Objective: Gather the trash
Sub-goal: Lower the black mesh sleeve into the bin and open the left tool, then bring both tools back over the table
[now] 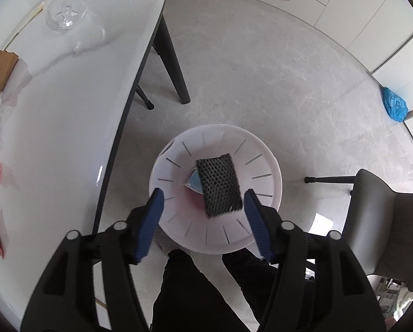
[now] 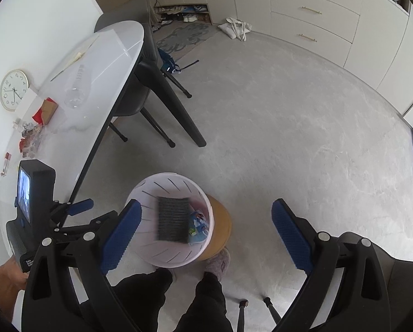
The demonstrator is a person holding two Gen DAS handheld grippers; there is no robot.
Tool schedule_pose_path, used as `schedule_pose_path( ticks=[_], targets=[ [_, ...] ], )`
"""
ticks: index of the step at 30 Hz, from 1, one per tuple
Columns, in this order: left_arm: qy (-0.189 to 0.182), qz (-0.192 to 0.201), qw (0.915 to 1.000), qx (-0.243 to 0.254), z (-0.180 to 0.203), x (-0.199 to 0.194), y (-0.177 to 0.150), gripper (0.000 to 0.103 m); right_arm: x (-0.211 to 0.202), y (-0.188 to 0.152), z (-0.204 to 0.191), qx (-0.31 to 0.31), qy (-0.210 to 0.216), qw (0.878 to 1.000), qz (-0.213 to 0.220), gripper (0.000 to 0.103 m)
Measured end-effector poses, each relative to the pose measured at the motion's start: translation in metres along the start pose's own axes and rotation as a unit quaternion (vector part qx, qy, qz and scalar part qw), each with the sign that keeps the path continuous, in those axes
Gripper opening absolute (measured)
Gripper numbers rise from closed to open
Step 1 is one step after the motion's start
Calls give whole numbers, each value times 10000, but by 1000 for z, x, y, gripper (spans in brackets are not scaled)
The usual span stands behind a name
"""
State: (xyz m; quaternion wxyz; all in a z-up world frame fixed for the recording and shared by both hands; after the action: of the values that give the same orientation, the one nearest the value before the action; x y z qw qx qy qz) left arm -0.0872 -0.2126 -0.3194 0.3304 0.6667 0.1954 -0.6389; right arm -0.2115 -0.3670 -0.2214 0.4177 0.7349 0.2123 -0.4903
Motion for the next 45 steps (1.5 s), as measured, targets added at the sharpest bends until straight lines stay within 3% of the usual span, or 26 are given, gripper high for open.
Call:
schedule_pose_path(
  ticks=[6, 11, 14, 21, 27, 31, 39, 45],
  targets=[
    [-26, 227, 9997, -102, -10, -31, 5, 68, -3, 6, -8, -22, 46, 10000, 80, 94],
    [33, 891, 9950, -443, -38, -101, 6, 85, -28, 22, -32, -379, 1, 9986, 375, 94],
    [188, 1335, 9883, -711, -66, -151, -1, 92, -51, 35, -55, -692, 57, 9951, 697, 101],
    [859, 1968, 9663, -1420, -144, -231, -33, 95, -93, 60, -123, -1447, 358, 9794, 1364, 101],
    [1253, 2076, 9469, -2110, -208, -246, -71, 95, -96, 64, -190, -2028, 739, 9644, 1527, 101],
    [1319, 1984, 9397, -2452, -244, -244, -99, 95, -86, 54, -236, -2390, 918, 9564, 1402, 101],
    [1362, 1792, 9385, -2619, -302, -227, -143, 95, -57, 27, -308, -2845, 1383, 9443, 904, 101],
    [1268, 1750, 9390, -2676, -334, -223, -167, 95, -11, -6, -383, -3278, 1729, 9279, 398, 101]
  ],
)
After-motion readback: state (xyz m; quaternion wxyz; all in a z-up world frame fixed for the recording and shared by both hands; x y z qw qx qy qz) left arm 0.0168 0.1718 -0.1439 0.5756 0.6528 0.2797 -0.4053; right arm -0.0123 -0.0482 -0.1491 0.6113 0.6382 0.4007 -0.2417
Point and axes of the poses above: each gripper's, at about its wrist camera, not at the fingertips, and x roughly the way its jaws point, z to its right, y to its top, the point moved 3 cm from there along x, roughly the way its jaws point, and after that the axes turned 2 degrees about -y, right-handed, at the moved point
